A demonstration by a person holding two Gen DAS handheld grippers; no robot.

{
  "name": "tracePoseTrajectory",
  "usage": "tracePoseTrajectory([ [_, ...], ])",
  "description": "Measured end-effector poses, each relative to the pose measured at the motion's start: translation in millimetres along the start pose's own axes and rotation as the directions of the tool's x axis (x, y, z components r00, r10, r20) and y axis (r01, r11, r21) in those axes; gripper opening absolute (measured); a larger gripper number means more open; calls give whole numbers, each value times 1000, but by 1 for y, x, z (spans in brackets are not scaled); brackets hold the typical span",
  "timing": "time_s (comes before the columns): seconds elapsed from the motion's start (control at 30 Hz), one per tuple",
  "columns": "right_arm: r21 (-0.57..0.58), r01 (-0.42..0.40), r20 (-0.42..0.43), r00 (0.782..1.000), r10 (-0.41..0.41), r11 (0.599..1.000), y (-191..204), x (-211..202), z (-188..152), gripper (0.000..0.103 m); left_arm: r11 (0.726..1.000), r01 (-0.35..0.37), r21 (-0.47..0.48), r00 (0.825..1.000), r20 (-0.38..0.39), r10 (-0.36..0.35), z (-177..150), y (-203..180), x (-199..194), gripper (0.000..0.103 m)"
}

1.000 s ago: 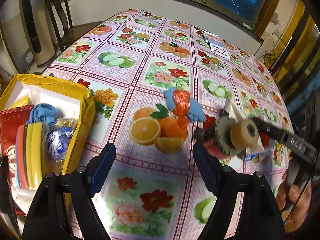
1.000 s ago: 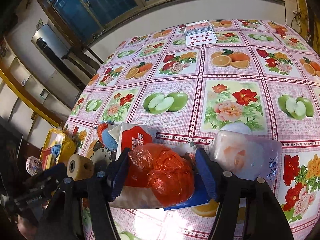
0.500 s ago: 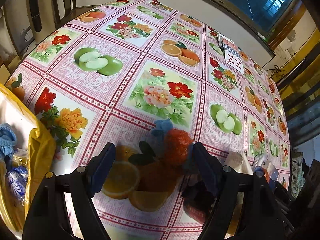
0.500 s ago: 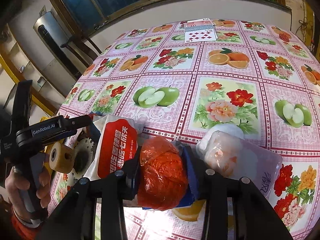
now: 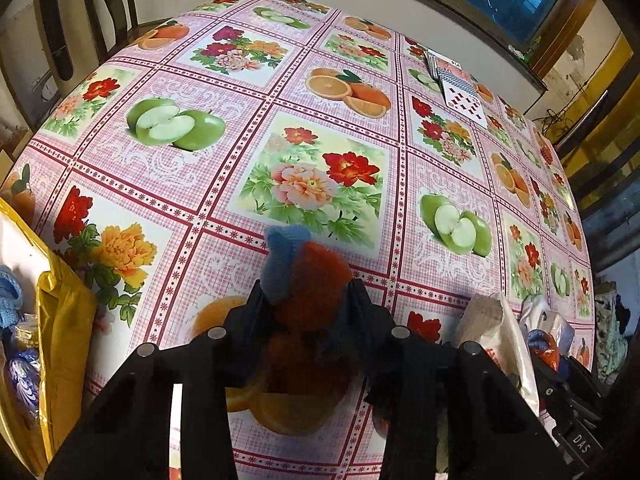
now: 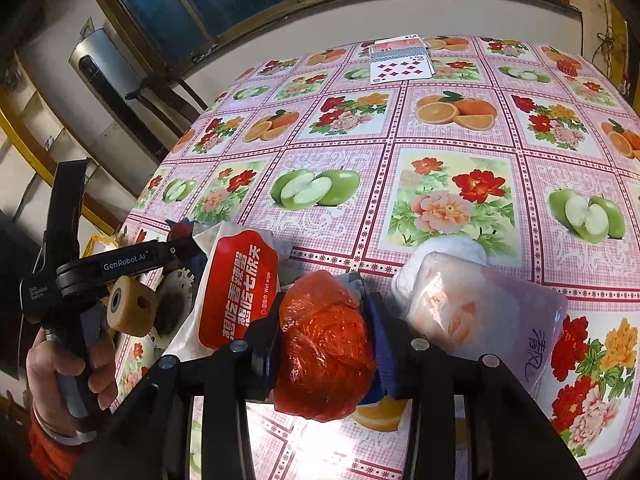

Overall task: Organize soft objects
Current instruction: 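Grasp the blue-and-orange plush with left gripper while right gripper lifts red bag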

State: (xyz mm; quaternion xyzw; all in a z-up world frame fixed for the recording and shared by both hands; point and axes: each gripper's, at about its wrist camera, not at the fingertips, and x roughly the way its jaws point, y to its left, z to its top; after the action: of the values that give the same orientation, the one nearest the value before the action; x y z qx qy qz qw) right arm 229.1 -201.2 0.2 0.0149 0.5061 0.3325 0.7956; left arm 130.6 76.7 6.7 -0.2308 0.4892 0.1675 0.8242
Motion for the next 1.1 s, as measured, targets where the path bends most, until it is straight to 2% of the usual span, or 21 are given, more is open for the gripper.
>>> tracePoseTrajectory([
  [0.23,101,-116,34,993,113,988,-13,-19,-14,34,1000,1,9,999,37,-2,-22,12,-22,32],
  [0.37,123,-151,67,987,144,981,-13,-39,-24,34,1000,27,1,998,54,-27,-41,21,-39,32],
  [0.6,178,-260,104,964,245,949,-10,-72,-53,34,997,65,33,995,71,-67,-83,30,-71,32],
  [0.87,118,-331,73,943,325,936,34,-87,-97,34,996,76,55,992,100,-81,-128,47,-105,32],
  [0.93,99,-362,54,932,359,927,51,-86,-103,34,996,62,57,990,126,-69,-138,53,-117,32],
  [1.1,44,-409,8,913,409,912,101,-76,-109,34,996,84,27,983,159,-87,-152,85,-147,32],
])
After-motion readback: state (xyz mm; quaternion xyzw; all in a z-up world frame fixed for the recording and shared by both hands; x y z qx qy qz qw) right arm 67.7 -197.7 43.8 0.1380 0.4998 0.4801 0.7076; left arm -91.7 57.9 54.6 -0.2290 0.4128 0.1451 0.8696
